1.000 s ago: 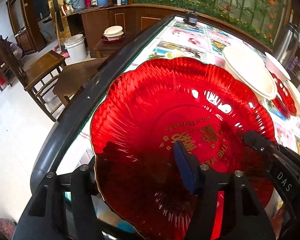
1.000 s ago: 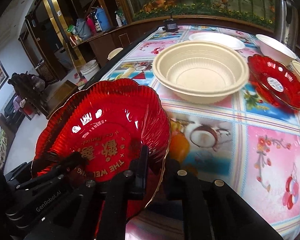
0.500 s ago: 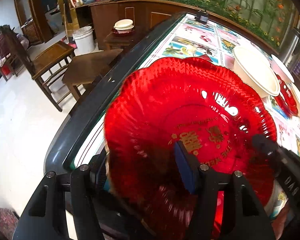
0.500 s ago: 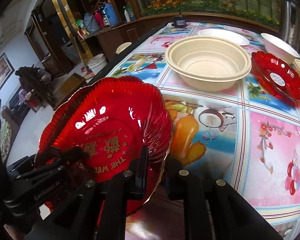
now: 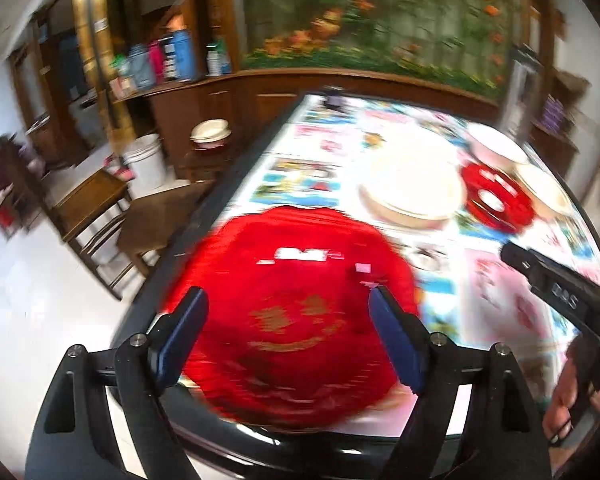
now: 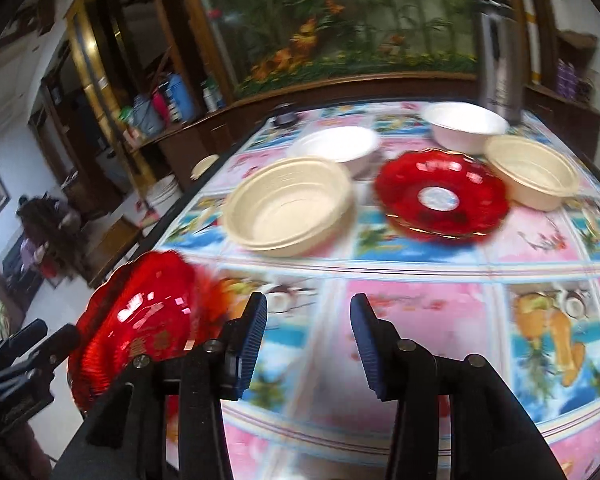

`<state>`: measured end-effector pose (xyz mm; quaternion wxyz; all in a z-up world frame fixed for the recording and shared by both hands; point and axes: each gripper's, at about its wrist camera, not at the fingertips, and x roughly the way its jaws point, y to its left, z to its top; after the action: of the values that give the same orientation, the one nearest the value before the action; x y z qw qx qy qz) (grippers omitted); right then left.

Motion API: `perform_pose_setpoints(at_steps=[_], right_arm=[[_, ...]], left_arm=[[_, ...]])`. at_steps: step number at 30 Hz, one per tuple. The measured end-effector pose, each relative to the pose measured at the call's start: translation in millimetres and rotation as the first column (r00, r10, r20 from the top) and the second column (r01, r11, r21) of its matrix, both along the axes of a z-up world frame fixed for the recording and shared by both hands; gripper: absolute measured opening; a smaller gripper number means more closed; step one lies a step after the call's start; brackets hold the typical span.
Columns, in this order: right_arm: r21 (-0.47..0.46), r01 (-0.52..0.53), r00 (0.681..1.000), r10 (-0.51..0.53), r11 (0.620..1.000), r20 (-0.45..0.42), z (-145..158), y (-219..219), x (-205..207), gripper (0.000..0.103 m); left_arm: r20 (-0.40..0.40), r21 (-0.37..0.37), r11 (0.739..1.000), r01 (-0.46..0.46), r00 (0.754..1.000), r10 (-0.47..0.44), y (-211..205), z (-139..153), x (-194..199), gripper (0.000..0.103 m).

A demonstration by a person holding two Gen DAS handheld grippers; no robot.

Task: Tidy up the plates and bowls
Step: 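Open the right tool and move it toward the small red plate, then grasp the small labeled red plate rim with the right tool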

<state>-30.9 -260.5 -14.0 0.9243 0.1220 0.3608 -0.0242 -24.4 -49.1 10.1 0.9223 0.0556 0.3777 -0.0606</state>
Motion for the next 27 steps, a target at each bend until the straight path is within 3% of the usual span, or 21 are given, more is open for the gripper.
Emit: perform_pose_setpoints(at_steps=[6, 10, 17, 21, 27], right_arm=[[-0.004, 0.082, 0.997, -0.082, 0.997, 0.004, -3, -42, -6, 0.053], [-0.011, 0.126, 0.992, -0.126, 0.992, 0.012, -2, -72, -12, 0.053], [-0.012, 0.202, 0.979, -0.202, 0.979, 0.013, 3, -131, -18, 0.053], [0.015, 0.230, 0.973, -0.230, 0.973, 0.003, -1, -156, -15, 0.053], [0.037, 0.244, 0.970, -0.244, 0.969, -0.011, -10, -180, 3, 0.053]], left_arm=[[-0.145, 0.021, 0.981, 0.193, 0.971, -0.188, -73, -19, 4, 0.083], [-0.174, 0.039, 0.962, 0.269, 0.950, -0.259, -116, -25, 8, 0.083], [-0.227, -0.033, 0.954, 0.298, 0.927, -0.297, -158, -28, 27, 0.083], [-0.251, -0.036, 0.954, 0.299, 0.921, -0.298, -182, -35, 36, 0.083], [-0.242, -0.033, 0.963, 0.266, 0.933, -0.266, -201, -36, 54, 0.083]])
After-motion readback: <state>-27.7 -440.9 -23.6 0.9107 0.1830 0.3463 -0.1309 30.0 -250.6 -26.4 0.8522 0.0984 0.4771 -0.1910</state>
